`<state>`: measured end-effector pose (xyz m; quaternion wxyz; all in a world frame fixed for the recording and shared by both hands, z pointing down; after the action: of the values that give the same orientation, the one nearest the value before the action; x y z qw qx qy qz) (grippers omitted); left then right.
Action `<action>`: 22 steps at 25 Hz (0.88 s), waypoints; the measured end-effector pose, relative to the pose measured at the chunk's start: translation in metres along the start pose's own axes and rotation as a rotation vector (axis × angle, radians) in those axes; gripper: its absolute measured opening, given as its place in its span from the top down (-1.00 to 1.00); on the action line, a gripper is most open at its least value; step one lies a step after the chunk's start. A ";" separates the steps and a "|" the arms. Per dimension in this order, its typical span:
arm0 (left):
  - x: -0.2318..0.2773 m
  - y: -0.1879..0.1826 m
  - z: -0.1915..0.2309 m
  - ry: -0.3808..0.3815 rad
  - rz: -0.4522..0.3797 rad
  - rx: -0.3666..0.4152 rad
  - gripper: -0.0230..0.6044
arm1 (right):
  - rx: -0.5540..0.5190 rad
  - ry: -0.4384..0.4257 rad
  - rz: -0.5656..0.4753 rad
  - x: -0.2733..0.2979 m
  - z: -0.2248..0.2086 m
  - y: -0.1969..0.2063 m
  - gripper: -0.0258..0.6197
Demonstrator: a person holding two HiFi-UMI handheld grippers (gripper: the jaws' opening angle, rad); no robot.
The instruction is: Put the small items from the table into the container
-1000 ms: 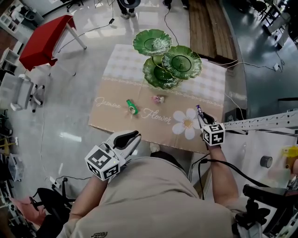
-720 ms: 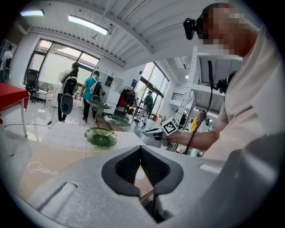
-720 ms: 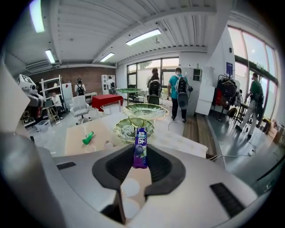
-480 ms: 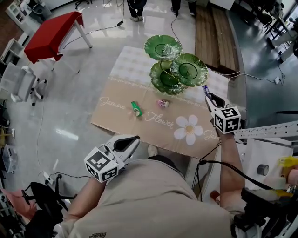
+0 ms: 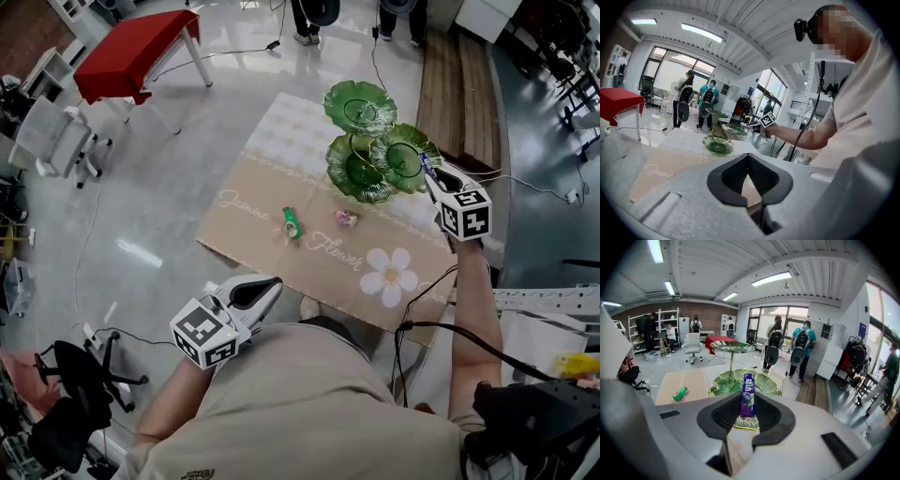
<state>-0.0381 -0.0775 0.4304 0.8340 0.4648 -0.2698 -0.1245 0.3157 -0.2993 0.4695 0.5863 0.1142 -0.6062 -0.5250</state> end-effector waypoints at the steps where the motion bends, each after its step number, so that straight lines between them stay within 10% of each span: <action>1: -0.001 0.000 0.001 -0.009 -0.001 -0.002 0.90 | -0.007 -0.007 0.005 0.007 -0.003 -0.003 0.62; 22: -0.003 -0.007 0.022 -0.098 -0.022 -0.043 0.90 | -0.120 -0.046 0.228 0.091 -0.025 0.012 0.60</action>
<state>-0.0528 -0.0958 0.4333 0.8281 0.4432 -0.3024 -0.1622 0.3161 -0.3760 0.5264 0.6340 -0.0029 -0.5961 -0.4927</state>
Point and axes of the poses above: the fingertips, and each gripper's own axes: x forward along the fingers, z to its left, y out of its underside, the point moved 3 cm from there along -x, backward along the fingers, and after that the axes turned 6 degrees about -x, right-handed, at the moved point
